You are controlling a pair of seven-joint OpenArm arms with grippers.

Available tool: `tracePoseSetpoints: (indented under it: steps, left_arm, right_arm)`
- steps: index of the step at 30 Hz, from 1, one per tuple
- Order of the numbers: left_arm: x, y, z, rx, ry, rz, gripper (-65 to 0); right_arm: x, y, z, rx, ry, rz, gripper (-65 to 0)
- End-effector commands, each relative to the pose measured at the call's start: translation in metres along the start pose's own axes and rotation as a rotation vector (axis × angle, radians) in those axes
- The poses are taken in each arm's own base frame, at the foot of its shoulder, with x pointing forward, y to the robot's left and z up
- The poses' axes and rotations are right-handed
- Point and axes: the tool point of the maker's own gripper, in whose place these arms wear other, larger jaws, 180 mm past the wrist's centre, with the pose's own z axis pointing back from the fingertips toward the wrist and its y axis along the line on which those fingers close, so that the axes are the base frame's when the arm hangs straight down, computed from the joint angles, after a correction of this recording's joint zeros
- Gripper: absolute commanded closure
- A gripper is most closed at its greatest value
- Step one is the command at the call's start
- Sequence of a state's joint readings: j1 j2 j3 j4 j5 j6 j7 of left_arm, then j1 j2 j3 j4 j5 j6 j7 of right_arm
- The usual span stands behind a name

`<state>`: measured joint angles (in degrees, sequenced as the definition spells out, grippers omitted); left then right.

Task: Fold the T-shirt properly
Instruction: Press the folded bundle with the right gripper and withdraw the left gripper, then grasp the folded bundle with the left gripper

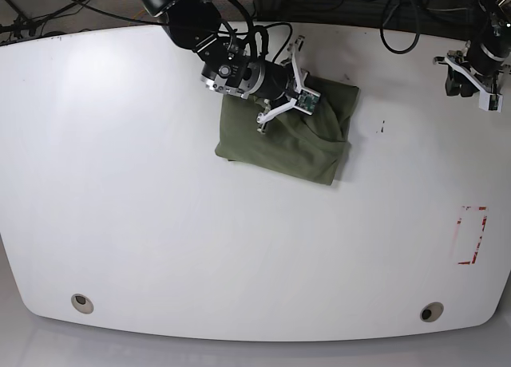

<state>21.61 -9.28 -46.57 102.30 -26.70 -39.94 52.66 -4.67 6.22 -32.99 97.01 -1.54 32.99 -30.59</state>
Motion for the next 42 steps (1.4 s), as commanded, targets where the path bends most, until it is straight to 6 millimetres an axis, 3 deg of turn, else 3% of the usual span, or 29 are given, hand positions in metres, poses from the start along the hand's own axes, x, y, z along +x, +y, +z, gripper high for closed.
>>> tracePoseSetpoints:
  steps: [1,6,15,20,23,24,27,30,36,42]
  left_arm:
    - [0.012,0.004,0.004,0.007,-0.038,-0.019,-18.3]
    - [0.011,0.004,0.004,0.007,-0.037,-0.018,-18.3]
    - [0.011,0.004,0.004,0.007,-0.037,-0.018,-18.3]
    - [0.011,0.004,0.004,0.007,-0.035,-0.018,-18.3]
    - [0.011,0.004,0.004,0.007,-0.035,-0.018,-18.3]
    - [0.011,0.004,0.004,0.007,-0.035,-0.018,-18.3]
    - [0.011,0.003,0.004,0.005,-0.036,-0.02,-18.3]
    - [0.012,0.002,0.004,0.002,-0.039,-0.021,-18.3]
    - [0.021,-0.033,-0.009,-0.095,-0.038,-0.087,-18.5]
    - [0.05,-0.089,-0.019,-0.225,-0.092,-0.202,-18.5]
  right_arm:
    - [0.032,-0.004,0.01,-0.021,-0.08,0.028,-2.5]
    - [0.06,-0.004,0.015,-0.041,-0.118,0.046,-2.7]
    - [0.103,-0.004,0.005,-0.041,-0.181,0.039,-2.7]
    - [0.104,-0.006,-0.01,-0.021,-0.166,0.019,-3.2]
    - [0.096,-0.007,-0.021,-0.006,-0.132,0.004,-11.7]
    - [0.094,-0.007,-0.023,-0.002,-0.125,-0.001,-17.3]
    - [0.094,-0.004,-0.022,0.0,-0.131,-0.006,-32.7]
    - [0.1,-0.001,-0.013,-0.009,-0.158,-0.004,-41.5]
    - [0.102,-0.023,0.01,-0.088,-0.188,-0.004,-38.7]
    - [0.083,-0.079,0.04,-0.251,-0.189,-0.098,-33.8]
